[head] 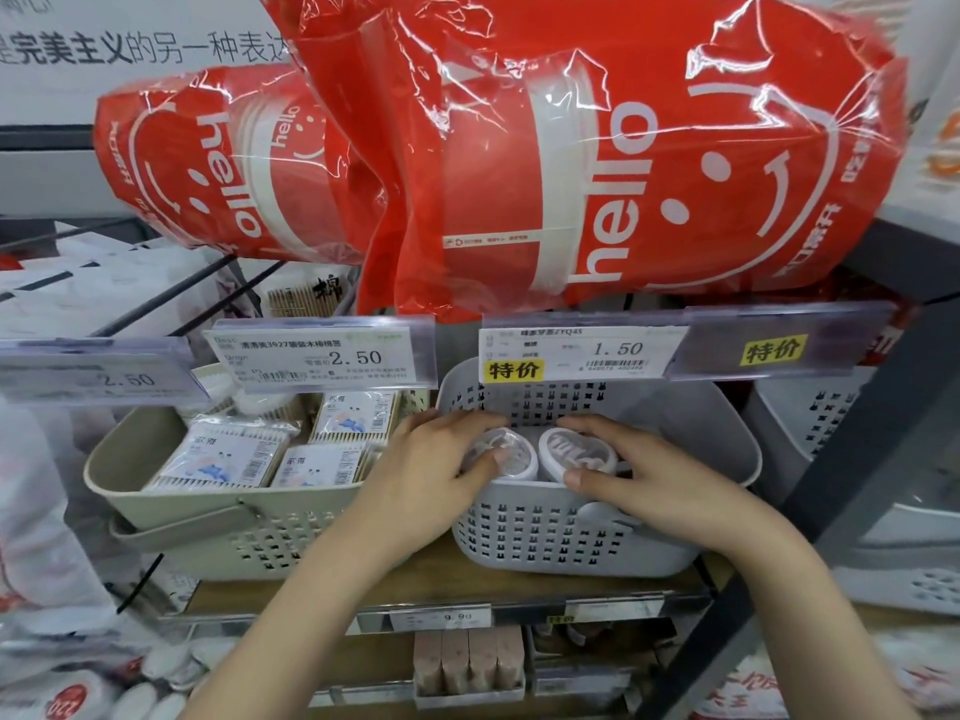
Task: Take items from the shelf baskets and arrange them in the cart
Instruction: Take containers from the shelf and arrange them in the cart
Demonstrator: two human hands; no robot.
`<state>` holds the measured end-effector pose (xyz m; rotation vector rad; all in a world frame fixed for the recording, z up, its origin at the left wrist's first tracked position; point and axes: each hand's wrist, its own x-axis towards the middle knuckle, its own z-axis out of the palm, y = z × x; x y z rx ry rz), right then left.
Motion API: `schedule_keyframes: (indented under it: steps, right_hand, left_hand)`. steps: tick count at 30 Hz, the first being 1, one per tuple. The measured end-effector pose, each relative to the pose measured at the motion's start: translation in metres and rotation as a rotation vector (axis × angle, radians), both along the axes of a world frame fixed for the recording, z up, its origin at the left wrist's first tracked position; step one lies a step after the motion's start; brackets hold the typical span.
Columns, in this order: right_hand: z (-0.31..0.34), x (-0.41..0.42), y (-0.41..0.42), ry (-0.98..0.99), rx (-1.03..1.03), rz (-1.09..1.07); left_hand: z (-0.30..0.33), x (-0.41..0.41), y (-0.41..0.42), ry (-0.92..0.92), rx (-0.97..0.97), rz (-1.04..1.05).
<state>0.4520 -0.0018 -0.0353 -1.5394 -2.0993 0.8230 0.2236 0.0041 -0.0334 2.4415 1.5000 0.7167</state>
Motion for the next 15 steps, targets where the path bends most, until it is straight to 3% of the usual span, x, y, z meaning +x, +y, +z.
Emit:
schedule_keyframes:
  steps: [4, 15]
  right_hand:
    - [-0.0023, 0.0000, -0.0014, -0.039, 0.028, 0.014]
    - [-0.0015, -0.0027, -0.0083, -0.027, 0.167, -0.056]
  left_hand:
    - [-0.0023, 0.0001, -0.0001, 0.045, -0.011, 0.026]
    - [0.0009, 0.0006, -0.0044, -0.055, -0.015, 0.030]
